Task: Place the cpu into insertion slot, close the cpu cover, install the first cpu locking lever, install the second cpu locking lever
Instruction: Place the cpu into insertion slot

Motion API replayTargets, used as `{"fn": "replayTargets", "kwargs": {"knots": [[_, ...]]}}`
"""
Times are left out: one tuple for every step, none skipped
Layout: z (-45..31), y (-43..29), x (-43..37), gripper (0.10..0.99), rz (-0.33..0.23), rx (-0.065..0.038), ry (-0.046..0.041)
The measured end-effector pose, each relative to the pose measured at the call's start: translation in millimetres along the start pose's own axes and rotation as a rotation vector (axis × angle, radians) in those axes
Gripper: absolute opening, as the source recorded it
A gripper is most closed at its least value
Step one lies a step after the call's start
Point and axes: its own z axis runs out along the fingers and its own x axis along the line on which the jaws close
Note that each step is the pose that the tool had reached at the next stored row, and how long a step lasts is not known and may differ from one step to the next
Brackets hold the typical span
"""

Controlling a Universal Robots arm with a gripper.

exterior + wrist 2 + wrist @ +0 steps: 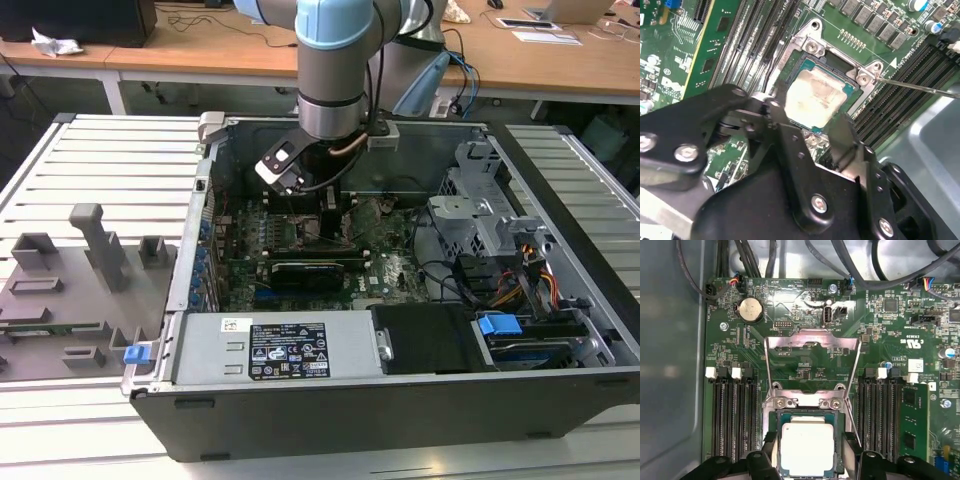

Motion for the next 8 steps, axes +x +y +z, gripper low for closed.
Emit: {"fn": "replayTargets", "kwargs": {"knots": [[-1.5, 0.1, 0.0, 0.537, 0.000, 0.000, 0.0000], [-2.1, 0.1, 0.0, 0.475, 0.000, 0.000, 0.0000], [-2.5, 0.1, 0.0, 0.475, 0.000, 0.000, -0.0001], [-3.0, 0.2, 0.0, 0.416, 0.000, 0.000, -0.0002], [-3.5, 0.2, 0.0, 0.353, 0.000, 0.000, -0.0001], [-4.3, 0.2, 0.0, 0.294, 0.000, 0.000, -0.0001], [-4.8, 0.2, 0.0, 0.235, 0.000, 0.000, -0.0001], [-5.6, 0.3, 0.0, 0.173, 0.000, 0.000, -0.0001]]}}
